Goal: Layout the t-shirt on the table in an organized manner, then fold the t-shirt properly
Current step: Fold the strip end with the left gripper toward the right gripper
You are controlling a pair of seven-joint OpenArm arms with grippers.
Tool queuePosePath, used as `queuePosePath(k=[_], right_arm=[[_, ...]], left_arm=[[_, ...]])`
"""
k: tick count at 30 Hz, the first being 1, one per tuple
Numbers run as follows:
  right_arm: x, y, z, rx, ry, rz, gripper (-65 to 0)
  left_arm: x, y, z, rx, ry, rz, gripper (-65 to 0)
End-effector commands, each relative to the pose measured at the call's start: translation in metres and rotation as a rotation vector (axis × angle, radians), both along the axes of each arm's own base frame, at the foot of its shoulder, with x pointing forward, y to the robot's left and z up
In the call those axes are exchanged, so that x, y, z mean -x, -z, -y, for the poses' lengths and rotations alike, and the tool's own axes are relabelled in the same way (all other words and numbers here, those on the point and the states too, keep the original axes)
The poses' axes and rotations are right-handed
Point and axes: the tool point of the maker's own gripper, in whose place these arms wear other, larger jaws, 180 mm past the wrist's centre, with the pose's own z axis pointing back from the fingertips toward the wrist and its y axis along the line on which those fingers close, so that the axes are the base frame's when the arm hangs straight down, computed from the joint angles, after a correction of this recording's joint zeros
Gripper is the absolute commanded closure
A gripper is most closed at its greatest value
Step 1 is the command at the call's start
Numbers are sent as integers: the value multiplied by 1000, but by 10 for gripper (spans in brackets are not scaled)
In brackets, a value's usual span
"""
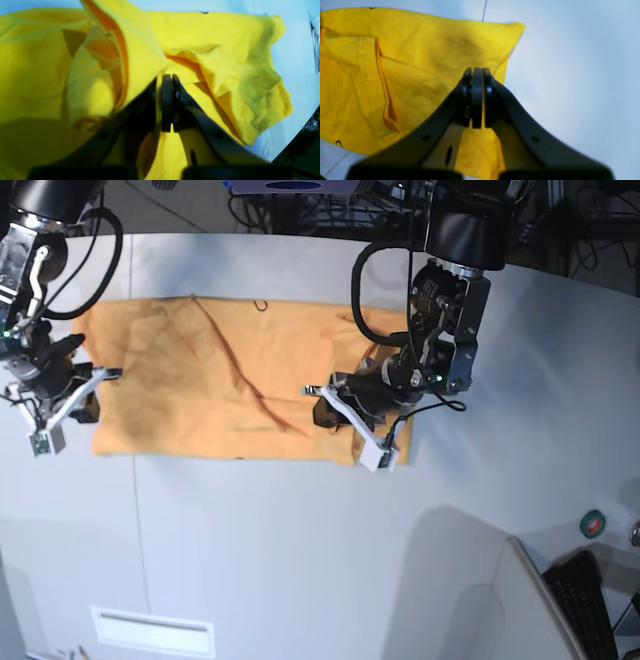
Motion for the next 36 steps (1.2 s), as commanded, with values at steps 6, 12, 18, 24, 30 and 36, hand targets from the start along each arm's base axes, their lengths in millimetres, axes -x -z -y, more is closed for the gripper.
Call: queuePosePath(k=[6, 12, 18, 24, 30, 36], right_arm=[[-9, -13, 4, 5, 0, 51, 0], [-9, -13, 4, 5, 0, 51, 0], [-10, -13, 2, 3, -3, 52, 0], [-10, -13, 2, 3, -3, 52, 0], [-9, -13, 4, 5, 0, 51, 0], [-10, -14, 4, 5, 0, 54, 0]], left_arm=[[-15, -17, 4, 30, -5, 55, 0], [-19, -20, 8, 31, 5, 65, 0], [-13, -19, 19, 23, 49, 60, 0], [-10, -17, 23, 23, 63, 56, -209], [-11, -19, 26, 30, 64, 58, -388], [0, -19, 77, 40, 205, 51, -392]])
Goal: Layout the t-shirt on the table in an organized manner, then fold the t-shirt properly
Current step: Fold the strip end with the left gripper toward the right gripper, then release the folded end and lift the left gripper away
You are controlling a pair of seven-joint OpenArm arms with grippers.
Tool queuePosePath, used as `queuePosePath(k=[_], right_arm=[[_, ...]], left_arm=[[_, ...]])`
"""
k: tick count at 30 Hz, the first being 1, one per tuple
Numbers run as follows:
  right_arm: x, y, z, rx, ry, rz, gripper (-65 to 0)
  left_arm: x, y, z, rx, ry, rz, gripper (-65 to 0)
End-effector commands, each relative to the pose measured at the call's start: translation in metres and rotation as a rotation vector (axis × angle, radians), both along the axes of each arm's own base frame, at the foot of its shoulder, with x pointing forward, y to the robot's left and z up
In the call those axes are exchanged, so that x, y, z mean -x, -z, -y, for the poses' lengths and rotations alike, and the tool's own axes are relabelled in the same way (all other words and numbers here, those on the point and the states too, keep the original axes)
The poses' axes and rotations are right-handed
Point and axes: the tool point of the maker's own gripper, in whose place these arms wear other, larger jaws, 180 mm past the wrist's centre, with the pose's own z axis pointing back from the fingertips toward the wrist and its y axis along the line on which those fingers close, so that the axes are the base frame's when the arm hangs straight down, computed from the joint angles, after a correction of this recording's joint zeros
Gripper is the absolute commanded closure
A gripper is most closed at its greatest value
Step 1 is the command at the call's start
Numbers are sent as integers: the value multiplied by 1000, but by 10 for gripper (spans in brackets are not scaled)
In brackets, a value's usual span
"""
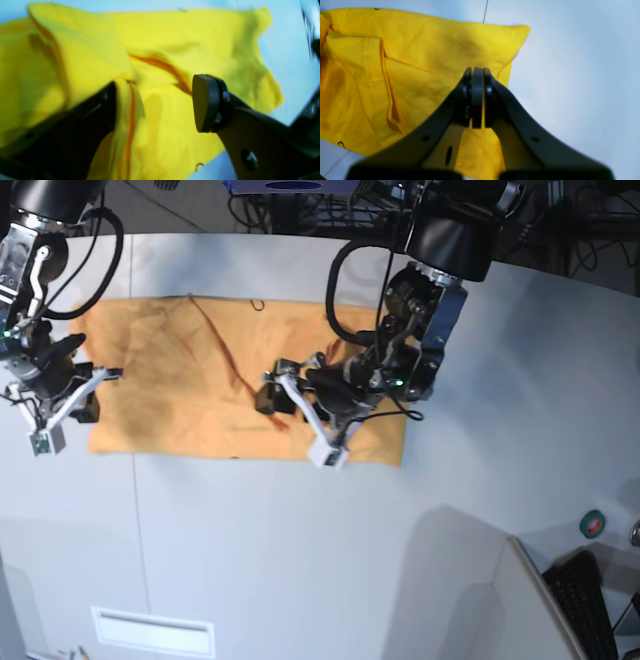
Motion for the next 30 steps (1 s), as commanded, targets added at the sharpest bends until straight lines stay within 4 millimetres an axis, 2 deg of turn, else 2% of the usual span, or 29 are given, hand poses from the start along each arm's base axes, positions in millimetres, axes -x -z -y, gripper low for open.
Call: queuePosePath(k=[1, 4, 6, 7, 11, 13, 15, 17, 18, 21, 22, 24, 26, 27, 29, 30], right_arm=[[-11, -14, 4, 7, 0, 55, 0], [-11, -14, 4, 7, 0, 55, 0], [-10, -14, 4, 7, 0, 53, 0], [-10, -14, 5, 8, 1, 53, 0], [-10, -14, 5, 8, 1, 52, 0], [-10, -14, 7, 9, 5, 53, 0], [-9, -17, 19, 6, 50, 65, 0], [-13, -25, 33, 1, 103, 91, 0], [-14, -22, 37, -13, 128, 89, 0], [-12, -10, 54, -48, 199, 59, 0], [-9, -2, 59, -60, 216, 22, -48], [-2, 15, 65, -101, 258, -54, -260], [5, 25, 71, -133, 267, -95, -399], [8, 31, 70, -147, 243, -109, -435], [8, 44, 61, -194, 196, -133, -437], [8, 50, 63, -212, 203, -154, -432]], left_arm=[[-9, -18, 26, 44, 56, 50, -392], [10, -18, 57, 30, 183, 54, -392], [14, -23, 70, 39, 219, 68, -390], [12, -28, 73, 51, 216, 77, -390], [-4, -50, 65, 81, 166, 134, -390], [-6, -48, 35, 60, 117, 146, -388], [-8, -46, 0, 27, 59, 158, -387], [-9, -37, -45, -20, -21, 148, -349], [-9, -32, -70, -45, -72, 138, -285], [-9, -22, -147, -111, -244, 115, 0], [-8, -21, -172, -129, -302, 112, 0], [-4, -22, -219, -165, -414, 110, 0], [-1, -25, -250, -190, -488, 114, 0], [1, -26, -264, -206, -511, 115, 0], [5, -23, -281, -230, -534, 103, 0], [7, -20, -288, -240, -543, 90, 0]])
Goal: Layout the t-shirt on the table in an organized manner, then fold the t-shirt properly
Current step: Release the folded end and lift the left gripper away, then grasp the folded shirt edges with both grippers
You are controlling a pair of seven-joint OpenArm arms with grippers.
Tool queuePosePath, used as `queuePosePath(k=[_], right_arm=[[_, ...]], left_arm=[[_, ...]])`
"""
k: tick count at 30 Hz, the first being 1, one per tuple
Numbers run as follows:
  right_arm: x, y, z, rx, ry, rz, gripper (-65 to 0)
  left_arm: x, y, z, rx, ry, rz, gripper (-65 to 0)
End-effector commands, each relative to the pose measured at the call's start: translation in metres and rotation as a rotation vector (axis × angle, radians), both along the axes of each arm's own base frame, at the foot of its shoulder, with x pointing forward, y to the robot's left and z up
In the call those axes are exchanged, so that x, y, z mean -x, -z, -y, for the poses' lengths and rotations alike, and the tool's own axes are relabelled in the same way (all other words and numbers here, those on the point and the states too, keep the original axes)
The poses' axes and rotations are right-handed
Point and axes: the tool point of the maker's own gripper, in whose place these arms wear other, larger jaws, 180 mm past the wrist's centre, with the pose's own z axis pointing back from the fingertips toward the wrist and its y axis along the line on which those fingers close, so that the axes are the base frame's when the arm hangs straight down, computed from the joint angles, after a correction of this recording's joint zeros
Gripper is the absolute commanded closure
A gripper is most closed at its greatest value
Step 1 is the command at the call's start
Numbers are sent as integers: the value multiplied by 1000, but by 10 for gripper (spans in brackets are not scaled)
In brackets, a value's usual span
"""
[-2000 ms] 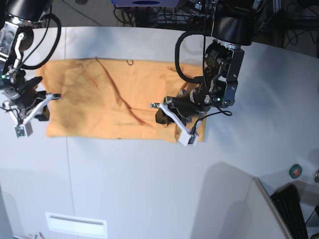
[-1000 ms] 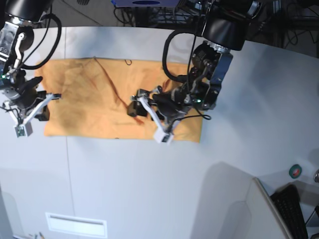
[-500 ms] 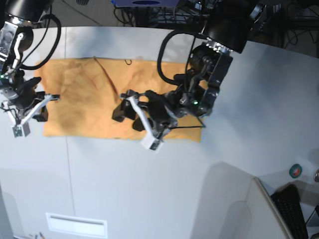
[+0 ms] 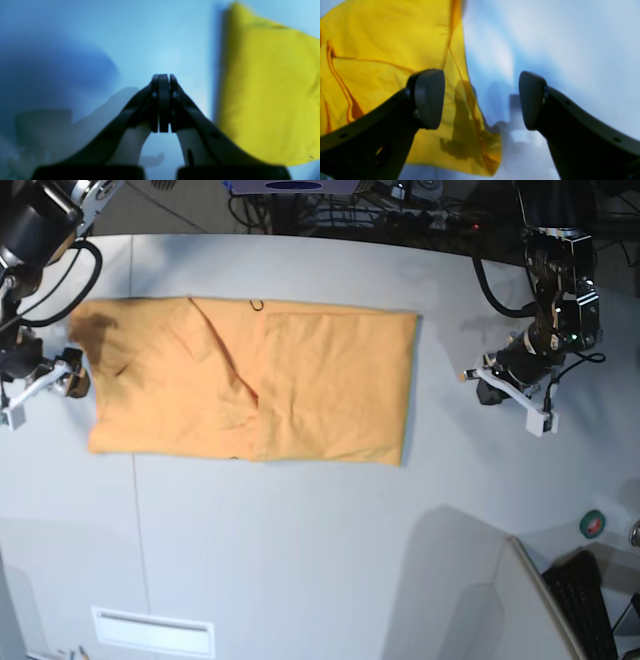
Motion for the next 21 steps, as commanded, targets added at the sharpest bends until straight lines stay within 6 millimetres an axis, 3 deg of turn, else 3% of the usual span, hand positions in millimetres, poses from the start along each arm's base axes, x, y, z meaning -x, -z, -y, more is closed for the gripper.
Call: queuePosePath(k=[1, 7, 16, 21], right_arm=[[-14, -7, 5, -14, 3, 40, -432], [-1, 20, 2, -92, 10, -55, -432], [11, 20, -23, -240, -7, -118, -432], [11, 21, -30, -246, -34, -133, -432]], left_arm=[[-11, -9, -5, 6, -6, 41, 0], [-14, 0, -4, 18, -21, 47, 0], [-11, 41, 60, 54, 117, 71, 0], [-15, 50, 69, 58, 137, 58, 0]])
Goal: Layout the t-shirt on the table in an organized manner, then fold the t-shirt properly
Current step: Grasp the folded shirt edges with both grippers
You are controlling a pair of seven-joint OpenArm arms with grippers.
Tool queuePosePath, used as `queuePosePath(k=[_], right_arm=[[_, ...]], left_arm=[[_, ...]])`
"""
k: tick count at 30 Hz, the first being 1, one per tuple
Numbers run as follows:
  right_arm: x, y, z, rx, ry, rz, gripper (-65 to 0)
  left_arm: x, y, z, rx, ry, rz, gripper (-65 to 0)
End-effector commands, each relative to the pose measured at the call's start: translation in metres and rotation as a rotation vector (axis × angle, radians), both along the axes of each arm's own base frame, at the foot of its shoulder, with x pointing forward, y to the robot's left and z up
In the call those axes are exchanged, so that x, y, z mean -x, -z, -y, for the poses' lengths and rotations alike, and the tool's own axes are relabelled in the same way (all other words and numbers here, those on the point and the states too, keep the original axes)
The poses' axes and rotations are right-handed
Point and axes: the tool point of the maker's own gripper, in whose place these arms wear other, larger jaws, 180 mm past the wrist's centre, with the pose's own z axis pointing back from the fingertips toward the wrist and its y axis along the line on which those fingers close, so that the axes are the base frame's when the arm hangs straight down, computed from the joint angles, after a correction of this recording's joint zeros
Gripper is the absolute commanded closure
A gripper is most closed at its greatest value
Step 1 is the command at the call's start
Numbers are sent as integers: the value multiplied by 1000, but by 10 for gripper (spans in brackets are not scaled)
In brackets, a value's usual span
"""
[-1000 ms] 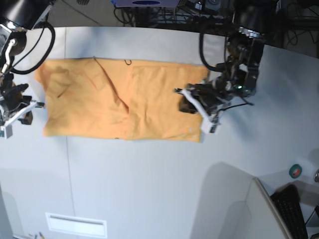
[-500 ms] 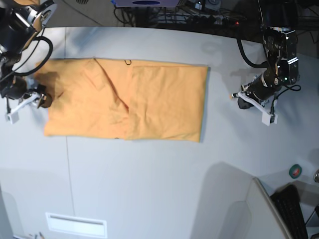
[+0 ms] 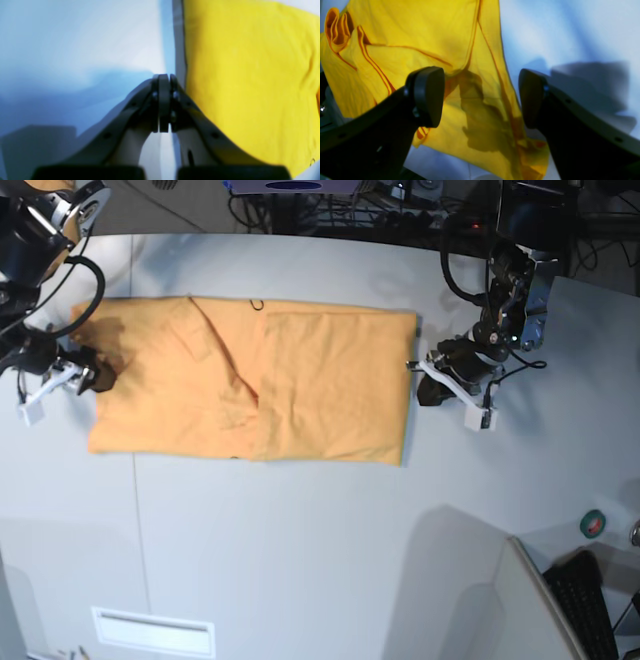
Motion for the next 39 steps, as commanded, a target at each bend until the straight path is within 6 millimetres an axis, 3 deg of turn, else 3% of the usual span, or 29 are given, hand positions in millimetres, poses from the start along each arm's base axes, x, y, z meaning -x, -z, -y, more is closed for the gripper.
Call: queuePosePath(k=[1, 5, 9, 16, 18, 20, 21, 25, 29, 34, 39], right_arm=[[1, 0, -2, 17, -42, -22, -432], [-1, 3, -18, 24, -121, -34, -432], [-3, 4, -24, 16, -127, -32, -417], [-13, 1, -21, 31, -104, 23, -221], [-16, 0, -21, 33, -99, 35, -146], [-19, -2, -20, 36, -94, 50, -21], [-21, -3, -20, 37, -92, 56, 0], [-31, -8, -19, 40, -89, 80, 0], [-40, -22, -15, 100, -138, 117, 0], [-41, -49, -45, 231, -342, 201, 0], [-46, -79, -77, 314, -415, 277, 0]], left_arm=[[-1, 2, 1, -16, 16, -16, 0], [-8, -1, 25, 14, 44, -3, 0], [-17, -5, 33, 31, 42, 11, 0], [-26, -10, 34, 32, 43, 27, 0], [-26, -10, 34, 32, 43, 27, 0], [-26, -10, 37, 38, 44, 26, 0], [-26, -10, 43, 50, 44, 26, 0], [-25, -9, 51, 61, 52, 24, 0], [-28, -12, 71, 59, 118, 33, 0], [-38, -14, 79, 62, 132, 38, 0], [-49, -14, 87, 74, 131, 33, 0]])
